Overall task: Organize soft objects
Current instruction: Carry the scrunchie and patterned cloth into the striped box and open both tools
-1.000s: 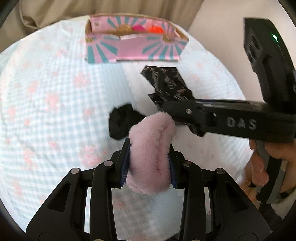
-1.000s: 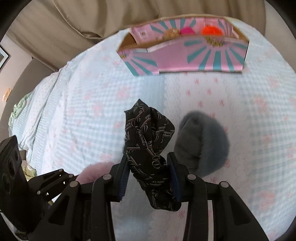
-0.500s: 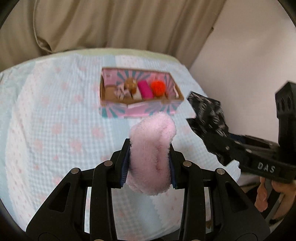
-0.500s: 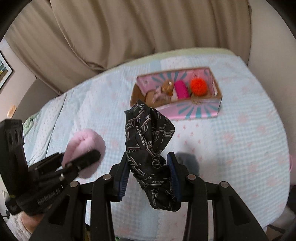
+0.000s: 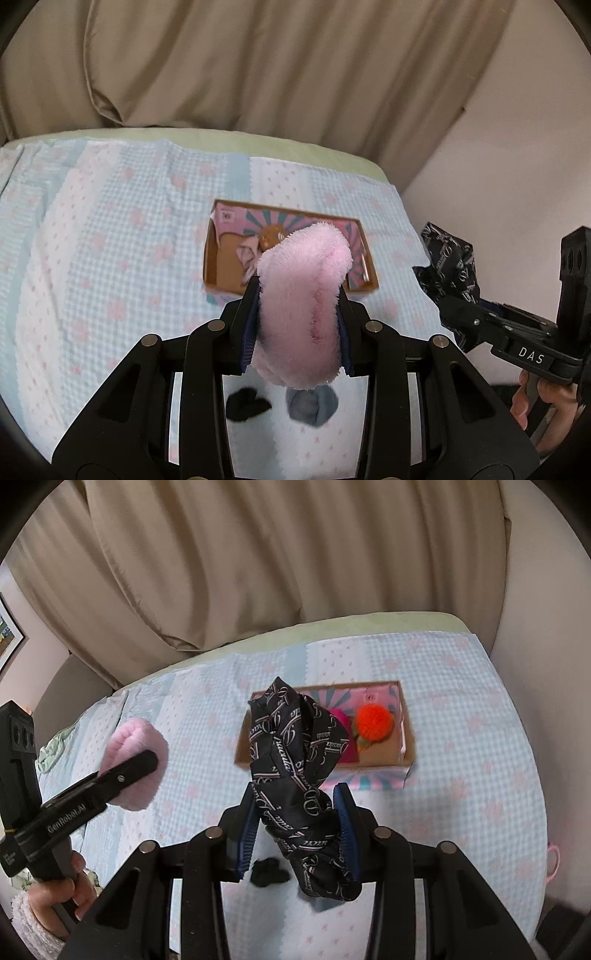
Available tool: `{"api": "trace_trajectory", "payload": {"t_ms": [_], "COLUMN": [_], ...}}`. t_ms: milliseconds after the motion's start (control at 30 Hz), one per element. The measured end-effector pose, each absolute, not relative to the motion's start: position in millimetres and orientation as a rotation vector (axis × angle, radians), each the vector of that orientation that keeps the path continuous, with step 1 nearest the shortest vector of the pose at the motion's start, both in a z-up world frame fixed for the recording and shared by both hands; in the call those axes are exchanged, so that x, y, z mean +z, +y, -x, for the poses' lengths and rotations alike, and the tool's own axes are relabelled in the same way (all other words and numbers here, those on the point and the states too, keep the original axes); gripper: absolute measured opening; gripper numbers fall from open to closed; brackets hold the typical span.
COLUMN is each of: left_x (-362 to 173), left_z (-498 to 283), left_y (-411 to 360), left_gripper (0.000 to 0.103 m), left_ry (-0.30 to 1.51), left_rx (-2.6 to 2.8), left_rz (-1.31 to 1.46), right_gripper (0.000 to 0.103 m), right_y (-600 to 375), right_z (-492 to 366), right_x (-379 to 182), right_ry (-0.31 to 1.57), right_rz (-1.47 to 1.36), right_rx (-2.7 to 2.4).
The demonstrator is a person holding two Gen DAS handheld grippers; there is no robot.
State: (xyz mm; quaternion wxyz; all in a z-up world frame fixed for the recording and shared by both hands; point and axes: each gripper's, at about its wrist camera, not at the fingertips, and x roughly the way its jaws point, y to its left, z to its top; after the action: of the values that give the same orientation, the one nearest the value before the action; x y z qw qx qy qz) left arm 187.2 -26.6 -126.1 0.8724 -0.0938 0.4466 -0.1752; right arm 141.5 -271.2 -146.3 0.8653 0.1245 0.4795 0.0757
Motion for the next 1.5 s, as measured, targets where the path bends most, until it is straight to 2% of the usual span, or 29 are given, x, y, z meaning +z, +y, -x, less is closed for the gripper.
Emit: {"api": "trace_trajectory", "payload": {"t_ms": [267, 500, 800, 967, 1033, 1067, 1100, 1133, 1200, 1500], "left_x": [-165, -239, -326, -348, -347, -343, -338, -333, -326, -313], "left_z": [-277, -358, -407, -413, -415, -416, -417, -417, -417, -413], "left_y": [-44, -63, -81, -84, -86, -88, -91, -93, -96, -101], "left_gripper": [0.032, 0.032, 0.032, 0.032, 0.037, 0.054, 0.087, 0.102, 0.103, 0.103], "left_ry": [1.003, 1.147, 1.296, 1.328, 1.308, 1.295, 1.274, 1.262, 1.234, 1.220], "left_rx": [-0.323, -0.305, -0.257, -0.264, -0.274, -0.278, -0.275, -0.269, -0.286, -0.299], "left_rz": [0.209, 0.184, 0.067, 0.042, 0.027, 0.019, -0.004, -0.023, -0.032, -0.049], "right_gripper": [0.037, 0.037, 0.037, 0.037, 0.037, 0.040, 0.043, 0.050, 0.103, 0.103], "right_y": [-302, -318, -317, -315, -317, -318, -319, -318, -318, -321], "right_z": [-222, -283, -322, -320, -319, -320, -320, -321, -318, -305], "right_x": [-178, -237, -316, -350, -354, -354, -354, -353, -351, -349], "right_ry": [1.071, 1.166, 1.287, 1.329, 1.319, 1.308, 1.298, 1.290, 1.276, 1.259], "right_rz": [-0.226, -0.285, -0.289, -0.252, -0.240, -0.236, -0.239, -0.242, -0.234, -0.202], "right_rx": [0.177, 0.138, 0.128, 0.138, 0.131, 0.127, 0.130, 0.135, 0.149, 0.157]}}
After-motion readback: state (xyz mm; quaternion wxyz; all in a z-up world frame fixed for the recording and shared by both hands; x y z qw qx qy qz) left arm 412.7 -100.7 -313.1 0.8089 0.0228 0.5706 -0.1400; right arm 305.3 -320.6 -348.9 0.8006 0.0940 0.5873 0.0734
